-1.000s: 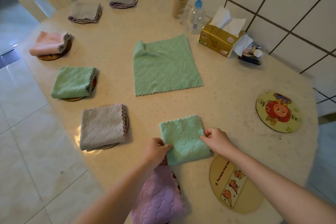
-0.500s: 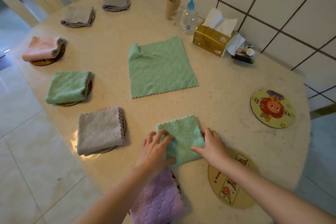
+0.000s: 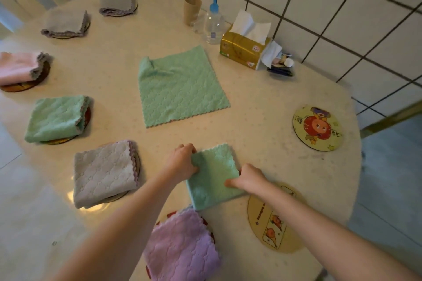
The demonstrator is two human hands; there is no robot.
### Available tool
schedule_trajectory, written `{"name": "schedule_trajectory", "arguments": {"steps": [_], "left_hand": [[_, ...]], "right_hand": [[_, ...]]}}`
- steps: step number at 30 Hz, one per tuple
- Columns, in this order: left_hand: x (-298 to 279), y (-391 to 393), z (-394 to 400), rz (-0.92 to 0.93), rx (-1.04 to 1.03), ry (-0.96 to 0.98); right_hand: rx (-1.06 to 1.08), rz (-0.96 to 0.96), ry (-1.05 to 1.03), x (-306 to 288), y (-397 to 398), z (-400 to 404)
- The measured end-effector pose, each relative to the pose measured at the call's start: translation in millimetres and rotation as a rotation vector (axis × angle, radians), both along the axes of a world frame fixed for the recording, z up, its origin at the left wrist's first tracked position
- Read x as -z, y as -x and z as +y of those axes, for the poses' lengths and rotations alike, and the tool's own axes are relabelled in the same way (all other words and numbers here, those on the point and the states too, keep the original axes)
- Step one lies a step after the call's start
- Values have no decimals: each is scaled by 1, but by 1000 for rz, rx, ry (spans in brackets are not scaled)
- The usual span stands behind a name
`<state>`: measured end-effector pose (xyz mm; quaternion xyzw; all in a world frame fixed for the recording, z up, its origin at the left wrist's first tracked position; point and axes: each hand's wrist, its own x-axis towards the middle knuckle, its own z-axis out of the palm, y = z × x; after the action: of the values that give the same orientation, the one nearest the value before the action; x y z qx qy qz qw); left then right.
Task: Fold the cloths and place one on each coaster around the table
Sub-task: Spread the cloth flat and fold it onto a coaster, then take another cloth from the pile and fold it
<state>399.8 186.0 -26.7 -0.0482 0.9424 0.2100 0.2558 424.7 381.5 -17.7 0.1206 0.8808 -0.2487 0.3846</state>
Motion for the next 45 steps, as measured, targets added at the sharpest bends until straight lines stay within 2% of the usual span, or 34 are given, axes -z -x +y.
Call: {"name": "schedule_trajectory", "arguments": {"steps": [5,7,11,13,16,22,29,33,36,41,45], "left_hand": [[-11,0,-1,-50,-12,-6],[-23,-4,3,-42,-100,-151],[-46,-31,28,-46,-324,-614],[-42,-49,49,-110,-409,-748],[-24,-79,81,-229,-465,-799],[7,-135,129,-339,-576,-784],[19,-167,153,-255,-744,-746],[9,-165,145,-182,-560,-475],[-8,-151,135,-90,-340,-289],[-25,-100,96,95,-196,-203],[-25,-55,44,166,-147,-100]], "right_hand": [[63,-6,90,-15,4,5],[147,43,206,-28,2,19],[326,93,395,-46,-5,64],[336,112,380,-48,-14,92],[277,173,263,-45,-33,124],[112,282,52,-30,-63,154],[57,442,-34,3,-85,159],[-53,524,-180,-2,-80,159],[-116,639,-174,-10,-64,156],[-195,660,-92,-24,-22,127],[-281,662,-72,-25,19,92]]}}
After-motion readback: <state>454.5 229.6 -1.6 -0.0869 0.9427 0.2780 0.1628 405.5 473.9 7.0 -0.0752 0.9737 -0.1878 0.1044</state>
